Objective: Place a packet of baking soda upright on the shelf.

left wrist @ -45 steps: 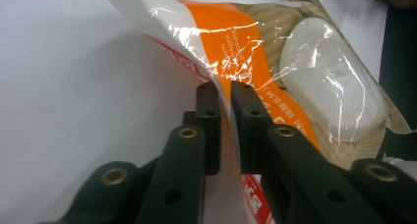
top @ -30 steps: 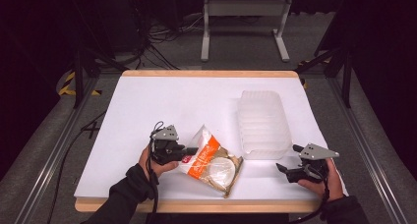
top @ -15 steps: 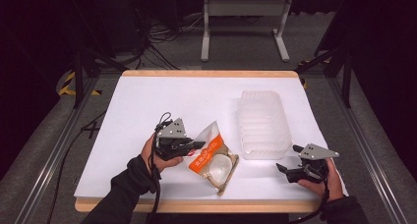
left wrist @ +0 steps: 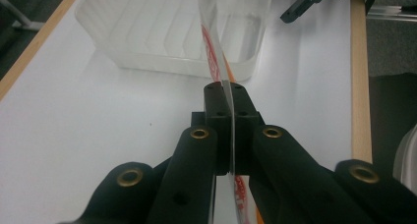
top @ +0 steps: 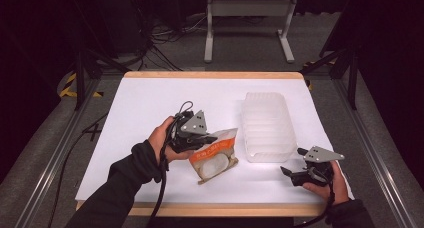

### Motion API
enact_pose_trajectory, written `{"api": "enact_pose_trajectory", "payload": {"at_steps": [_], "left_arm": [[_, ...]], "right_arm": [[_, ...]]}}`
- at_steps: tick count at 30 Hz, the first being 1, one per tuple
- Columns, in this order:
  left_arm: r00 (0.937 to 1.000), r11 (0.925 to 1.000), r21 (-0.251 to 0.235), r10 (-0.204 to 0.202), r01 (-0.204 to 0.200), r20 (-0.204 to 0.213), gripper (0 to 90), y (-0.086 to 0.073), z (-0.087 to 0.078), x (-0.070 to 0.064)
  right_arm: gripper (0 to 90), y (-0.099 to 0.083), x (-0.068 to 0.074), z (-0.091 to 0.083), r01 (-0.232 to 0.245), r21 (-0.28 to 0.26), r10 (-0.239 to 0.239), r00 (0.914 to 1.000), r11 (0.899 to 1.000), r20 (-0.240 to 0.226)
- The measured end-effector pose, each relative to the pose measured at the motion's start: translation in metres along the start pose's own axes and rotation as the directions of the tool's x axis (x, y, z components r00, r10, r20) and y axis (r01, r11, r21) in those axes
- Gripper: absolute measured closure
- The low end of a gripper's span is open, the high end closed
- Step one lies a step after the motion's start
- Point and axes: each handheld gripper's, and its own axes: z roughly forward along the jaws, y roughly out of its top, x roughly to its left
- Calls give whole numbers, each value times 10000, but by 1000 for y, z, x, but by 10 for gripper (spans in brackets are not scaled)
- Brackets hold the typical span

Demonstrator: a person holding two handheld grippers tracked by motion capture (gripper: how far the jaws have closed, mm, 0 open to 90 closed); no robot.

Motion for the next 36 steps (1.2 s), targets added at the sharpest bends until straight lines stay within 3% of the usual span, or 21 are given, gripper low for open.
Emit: {"api": "enact_pose_trajectory", "payload": {"at_steps": [7, 13, 24, 36], "left_arm": [[9992, 9997, 67, 225, -223, -343, 898, 5, -1, 9], [9973, 9989, -230, 383, -398, -620, 899, 13, -7, 18], [9947, 9949, -646, 725, -773, -736, 899, 36, -9, 26], [9932, 9902, -1089, 784, -876, -864, 899, 57, -12, 35]], "right_arm": [[113, 0, -1, 0, -61, 4, 61, 10000, 10000, -39], [113, 0, -1, 0, -76, -22, 76, 10000, 10000, -46], [113, 0, -1, 0, -94, -28, 93, 9999, 10000, -58], [112, 0, -2, 0, -109, -42, 108, 9999, 9999, -81]]}}
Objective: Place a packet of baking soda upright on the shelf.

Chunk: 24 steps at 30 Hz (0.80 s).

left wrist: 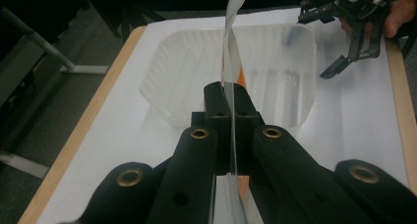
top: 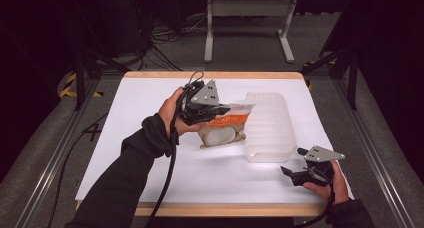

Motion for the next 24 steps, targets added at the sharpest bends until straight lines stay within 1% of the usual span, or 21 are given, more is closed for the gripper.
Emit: {"api": "enact_pose_trajectory", "payload": {"at_steps": [4, 7, 8, 11, 12, 13, 14, 17, 18, 24], "left_arm": [[10000, 9998, -183, 1, -1, -1, 898, 7, 3, 2], [10000, 9995, -289, 94, -94, 8, 899, 14, 6, 2], [10000, 9995, -289, 94, -94, 8, 899, 14, 6, 2], [9999, 9989, -453, 115, -111, 81, 899, 22, 9, 3], [9998, 9987, -477, 198, -195, 57, 898, 26, 10, 3], [9999, 9985, -541, 105, -102, 58, 899, 27, 12, 3], [9998, 9981, -607, 140, -133, 115, 899, 30, 13, 3], [9997, 9971, -761, 76, -57, 246, 898, 35, 21, 2], [9997, 9966, -816, 79, -60, 233, 899, 38, 25, 1], [9988, 9946, -1035, 89, -38, 490, 899, 44, 38, -2]], "right_arm": [[112, 0, 0, 0, -7, 2, 7, 10000, 10000, 0], [112, 0, 0, 0, -20, -18, 20, 10000, 10000, -11], [112, 0, 0, 0, -20, -18, 20, 10000, 10000, -11], [112, 0, 0, 0, -18, -17, 17, 10000, 10000, -23], [112, 0, 0, 0, -22, -8, 22, 10000, 10000, -37], [112, 0, 0, 0, -25, -14, 24, 10000, 10000, -37], [112, 0, 0, 0, -23, -19, 23, 10000, 10000, -37], [112, 0, 0, -1, -30, -25, 30, 10000, 10000, -44], [112, 0, 0, -1, -31, -30, 31, 10000, 10000, -52], [112, 0, 0, -1, -49, -34, 48, 10000, 10000, -62]]}}
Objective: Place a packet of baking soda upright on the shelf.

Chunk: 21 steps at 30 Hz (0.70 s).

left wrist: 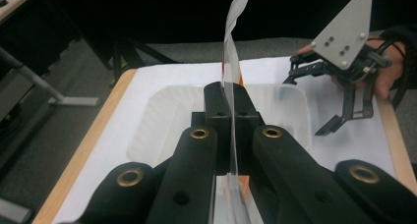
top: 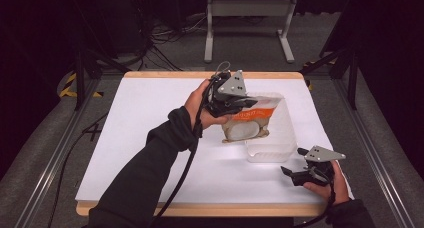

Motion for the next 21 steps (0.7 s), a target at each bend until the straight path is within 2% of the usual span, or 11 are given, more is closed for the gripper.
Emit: {"api": "enact_pose_trajectory", "payload": {"at_steps": [21], "left_arm": [[9979, 9977, -610, 320, -286, 562, 898, 14, 55, -7]], "right_arm": [[111, 0, -1, 0, -38, -58, 38, 10000, 10000, -37]]}}
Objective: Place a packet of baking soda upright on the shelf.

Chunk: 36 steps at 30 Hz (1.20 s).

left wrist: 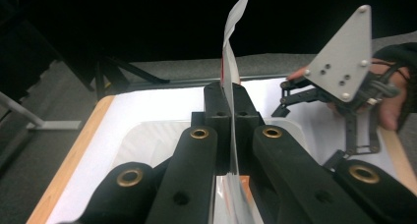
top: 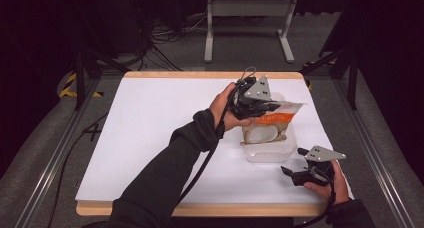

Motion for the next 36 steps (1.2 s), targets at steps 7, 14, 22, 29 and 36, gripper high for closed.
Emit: {"api": "enact_pose_trajectory", "payload": {"at_steps": [7, 14, 22, 29, 36], "left_arm": [[9999, 9997, -224, -110, 112, 50, 898, -2, 12, 0], [9992, 9983, -485, -305, 316, 239, 898, -6, 21, -2], [9969, 9964, -621, -543, 578, 569, 897, -15, 28, -5], [9950, 9959, -486, -729, 764, 685, 897, -24, 35, -8], [9924, 9943, -411, -947, 981, 781, 897, -33, 39, -9]], "right_arm": [[111, 0, 0, 0, 11, 7, -11, 10000, 10000, -6], [111, 0, 0, 0, 9, 9, -9, 10000, 10000, -10], [111, 0, 0, 0, 26, 32, -26, 10000, 10000, -13], [111, 0, 0, 0, 29, 36, -29, 10000, 10000, -12], [111, 0, 0, 0, 28, 28, -28, 10000, 10000, -3]]}}
